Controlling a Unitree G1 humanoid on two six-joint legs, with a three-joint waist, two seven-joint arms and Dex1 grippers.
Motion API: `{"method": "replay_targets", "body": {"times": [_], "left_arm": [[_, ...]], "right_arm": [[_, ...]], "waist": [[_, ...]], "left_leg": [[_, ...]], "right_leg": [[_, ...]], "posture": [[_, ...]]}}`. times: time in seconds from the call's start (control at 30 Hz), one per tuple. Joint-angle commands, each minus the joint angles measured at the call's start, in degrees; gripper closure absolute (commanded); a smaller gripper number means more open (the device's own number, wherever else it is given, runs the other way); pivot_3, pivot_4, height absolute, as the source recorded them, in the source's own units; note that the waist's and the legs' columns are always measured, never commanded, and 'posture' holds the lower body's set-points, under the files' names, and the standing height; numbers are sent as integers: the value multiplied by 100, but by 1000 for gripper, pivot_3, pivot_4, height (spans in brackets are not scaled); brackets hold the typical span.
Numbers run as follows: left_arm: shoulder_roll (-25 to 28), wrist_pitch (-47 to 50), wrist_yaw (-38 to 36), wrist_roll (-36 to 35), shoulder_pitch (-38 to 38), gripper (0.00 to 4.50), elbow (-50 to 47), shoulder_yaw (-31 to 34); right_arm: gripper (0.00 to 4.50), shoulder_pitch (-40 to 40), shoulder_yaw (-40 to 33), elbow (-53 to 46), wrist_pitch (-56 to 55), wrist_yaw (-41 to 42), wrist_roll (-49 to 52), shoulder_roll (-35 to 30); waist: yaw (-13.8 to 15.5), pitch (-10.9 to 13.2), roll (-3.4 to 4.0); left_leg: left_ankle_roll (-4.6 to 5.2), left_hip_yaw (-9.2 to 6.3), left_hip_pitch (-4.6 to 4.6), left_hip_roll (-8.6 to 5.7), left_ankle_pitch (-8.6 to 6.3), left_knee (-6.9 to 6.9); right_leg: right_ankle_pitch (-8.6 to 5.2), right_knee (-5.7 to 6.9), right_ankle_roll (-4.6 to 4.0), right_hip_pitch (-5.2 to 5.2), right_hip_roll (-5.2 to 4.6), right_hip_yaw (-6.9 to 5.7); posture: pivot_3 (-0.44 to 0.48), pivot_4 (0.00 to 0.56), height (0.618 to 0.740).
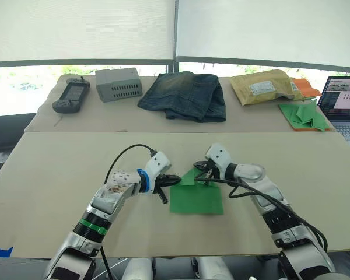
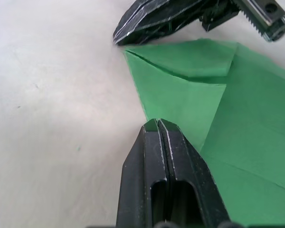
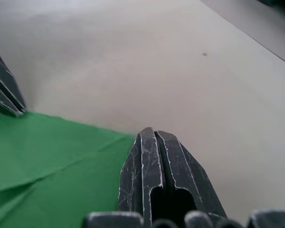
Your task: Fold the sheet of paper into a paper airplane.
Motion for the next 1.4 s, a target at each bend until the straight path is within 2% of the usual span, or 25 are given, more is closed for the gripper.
{"method": "replay_targets", "body": {"times": [0.03,0.17,0.27,0.43,0.8,1.03,1.13,1.27,1.4], "left_arm": [[-18,92,55,127,29,4473,141,-61],[-165,-58,-20,144,-139,4473,258,-146],[-242,-165,-78,174,-255,4473,372,-185],[-405,-331,-290,252,-500,4473,582,-352],[-635,-762,-765,444,-845,4473,974,-640],[-791,-955,-872,600,-898,4473,1202,-721],[-808,-1045,-926,687,-908,4473,1306,-774],[-850,-1087,-969,722,-914,4473,1401,-761],[-855,-1116,-1001,752,-914,4473,1459,-761]], "right_arm": [[4500,145,-292,-137,-79,-91,111,-97],[4500,371,-549,-874,151,40,362,-259],[4500,577,-637,-1281,372,80,450,-399],[4500,1273,-849,-2238,943,106,572,-819],[4500,2670,-1658,-3633,1897,17,1018,-1381],[4500,3663,-2325,-4602,2676,199,1782,-1641],[4500,4108,-2556,-5127,3208,239,2319,-1641],[4500,4827,-2682,-5827,3820,5,3020,-1309],[4500,4937,-2507,-6113,4081,-449,3303,-950]], "waist": [[6,2,2],[32,7,5],[58,7,5],[140,8,7],[139,8,5],[151,9,5],[149,9,4],[161,9,5],[132,9,5]], "left_leg": [[0,-1,0,0,0,0],[0,2,-18,-3,0,0],[-1,4,-69,-7,1,2],[-1,1,-103,-10,1,4],[-1,6,-110,-12,1,4],[-1,3,-116,-13,1,4],[-1,3,-115,-12,1,6],[0,-1,-114,-9,1,6],[-1,2,-114,-3,1,17]], "right_leg": [[0,0,0,0,1,-1],[2,-1,4,-19,-3,2],[7,0,11,-70,-3,7],[9,-8,8,-91,0,-1],[12,-30,17,-89,2,0],[13,-36,19,-88,1,-1],[15,-40,23,-84,2,-1],[15,-41,23,-82,5,-5],[21,-42,30,-80,2,2]], "posture": [[0,150,728],[0,150,728],[0,150,728],[0,150,728],[0,150,728],[0,150,728],[0,150,728],[0,150,728],[0,150,728]]}}
